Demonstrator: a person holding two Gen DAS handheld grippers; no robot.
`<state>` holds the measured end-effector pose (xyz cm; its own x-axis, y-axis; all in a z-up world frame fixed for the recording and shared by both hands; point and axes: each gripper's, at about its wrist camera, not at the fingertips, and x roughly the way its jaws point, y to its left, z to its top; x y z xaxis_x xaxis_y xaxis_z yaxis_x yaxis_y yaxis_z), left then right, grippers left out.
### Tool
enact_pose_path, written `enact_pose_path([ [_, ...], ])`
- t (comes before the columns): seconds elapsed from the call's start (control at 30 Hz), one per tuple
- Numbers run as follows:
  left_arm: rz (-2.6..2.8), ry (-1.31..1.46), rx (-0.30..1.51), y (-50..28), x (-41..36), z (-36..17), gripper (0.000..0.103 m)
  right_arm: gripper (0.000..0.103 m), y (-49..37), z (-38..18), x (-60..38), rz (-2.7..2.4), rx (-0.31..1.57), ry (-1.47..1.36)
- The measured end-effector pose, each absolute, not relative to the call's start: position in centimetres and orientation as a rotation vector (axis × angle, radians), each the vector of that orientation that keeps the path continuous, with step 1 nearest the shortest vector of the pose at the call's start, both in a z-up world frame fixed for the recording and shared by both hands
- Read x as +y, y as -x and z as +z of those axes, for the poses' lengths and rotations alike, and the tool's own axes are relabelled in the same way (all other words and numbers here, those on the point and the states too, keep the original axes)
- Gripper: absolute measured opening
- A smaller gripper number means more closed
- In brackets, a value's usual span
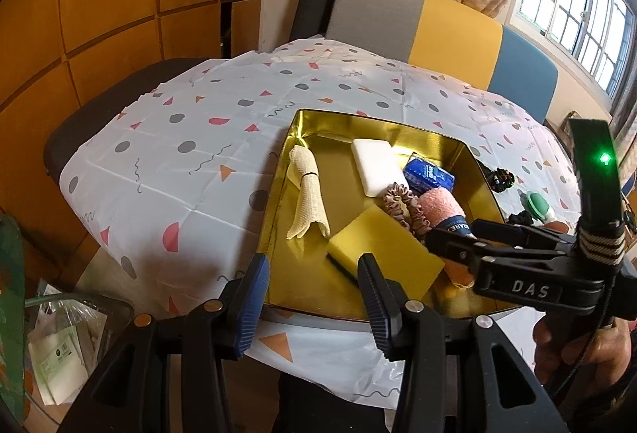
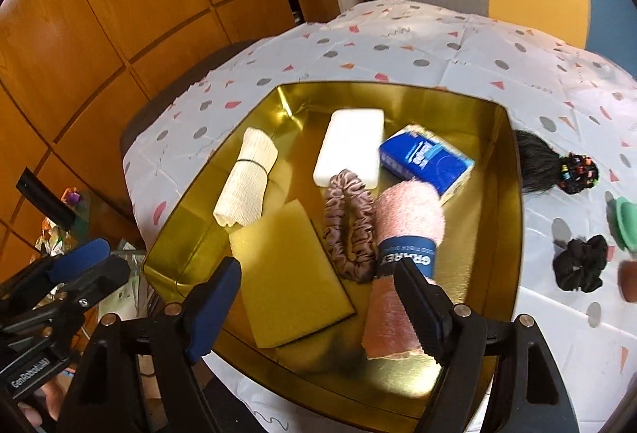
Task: Organize soft objects
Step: 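Carry the yellow sponge into the gold tray and open the right gripper, then move the right gripper to the black scrunchie while the left reaches the black beaded hair extension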
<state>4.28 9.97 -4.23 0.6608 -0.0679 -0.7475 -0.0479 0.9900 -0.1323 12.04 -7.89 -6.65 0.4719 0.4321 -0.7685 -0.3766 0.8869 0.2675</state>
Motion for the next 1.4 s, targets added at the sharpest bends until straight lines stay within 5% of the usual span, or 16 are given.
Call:
enact_pose_path([
  [0.8,-0.139,0.030,0.852,-6.1,4.0,-2.9,0.053,0.085,-9.7,-4.6,-26.1,0.172,0.850,-0.180],
  [1.4,-0.472,-0.254,0.835,-13.6,-11.9,0.1,0.053,0.085,-7.0,-8.9,-43.3,-0.132,0.842,-0.382],
])
